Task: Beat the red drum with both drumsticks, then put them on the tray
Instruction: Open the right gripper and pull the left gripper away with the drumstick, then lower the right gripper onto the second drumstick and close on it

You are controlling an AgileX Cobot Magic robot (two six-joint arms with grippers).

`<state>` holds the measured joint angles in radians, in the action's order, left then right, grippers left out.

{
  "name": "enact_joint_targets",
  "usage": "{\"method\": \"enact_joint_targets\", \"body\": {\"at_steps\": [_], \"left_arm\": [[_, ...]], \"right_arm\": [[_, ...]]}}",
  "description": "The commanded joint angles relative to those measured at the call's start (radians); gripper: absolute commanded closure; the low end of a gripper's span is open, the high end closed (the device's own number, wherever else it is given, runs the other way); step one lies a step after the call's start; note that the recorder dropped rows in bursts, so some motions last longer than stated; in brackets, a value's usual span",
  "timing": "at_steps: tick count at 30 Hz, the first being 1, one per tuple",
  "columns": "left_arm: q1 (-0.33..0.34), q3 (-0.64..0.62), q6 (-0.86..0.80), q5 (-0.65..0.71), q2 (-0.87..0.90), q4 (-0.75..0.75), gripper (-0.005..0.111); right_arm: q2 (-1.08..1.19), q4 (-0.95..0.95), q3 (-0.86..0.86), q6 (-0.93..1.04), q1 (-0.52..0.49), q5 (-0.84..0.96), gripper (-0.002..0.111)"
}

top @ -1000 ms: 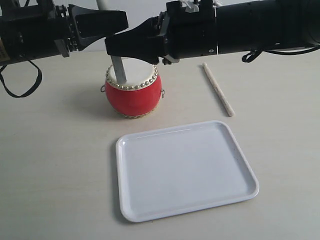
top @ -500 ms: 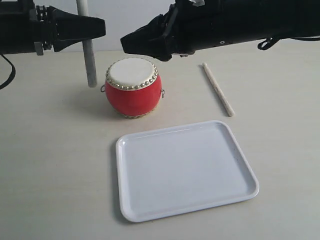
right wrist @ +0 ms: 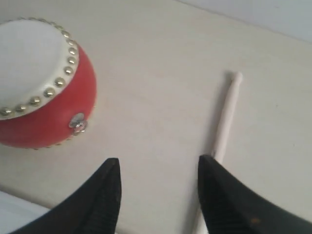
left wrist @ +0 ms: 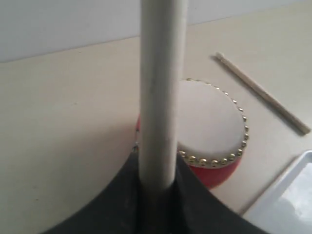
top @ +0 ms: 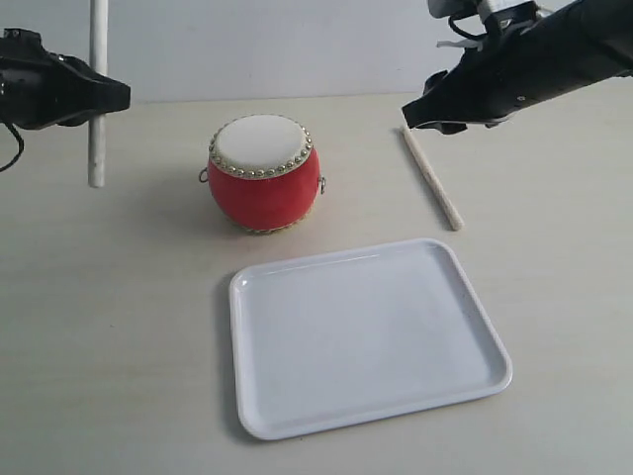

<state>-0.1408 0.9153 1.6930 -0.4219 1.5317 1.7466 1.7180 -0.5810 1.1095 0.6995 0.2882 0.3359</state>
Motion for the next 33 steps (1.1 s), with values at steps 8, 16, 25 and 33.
{"method": "enact_joint_targets", "body": {"at_steps": [8,16,25,33], "left_arm": [[-0.034,-0.093,-0.752,0.706,0.003,-0.653,0.107],[-0.199,0.107,-1.878,1.026,0.023,-1.793,0.107],[-0.278,0.178,-1.881,1.072,0.088,-1.79,0.107],[-0.278,0.237,-1.896,1.109,0.176,-1.788,0.107]], "right_arm": [[0.058,0.07,0.044,-0.017,-0.02,0.023,0.06],[0.065,0.395,0.061,-0.325,-0.02,0.087,0.06],[0.185,0.491,0.129,-0.451,-0.02,0.179,0.06],[0.318,0.506,0.261,-0.467,-0.023,0.257,0.06]]}}
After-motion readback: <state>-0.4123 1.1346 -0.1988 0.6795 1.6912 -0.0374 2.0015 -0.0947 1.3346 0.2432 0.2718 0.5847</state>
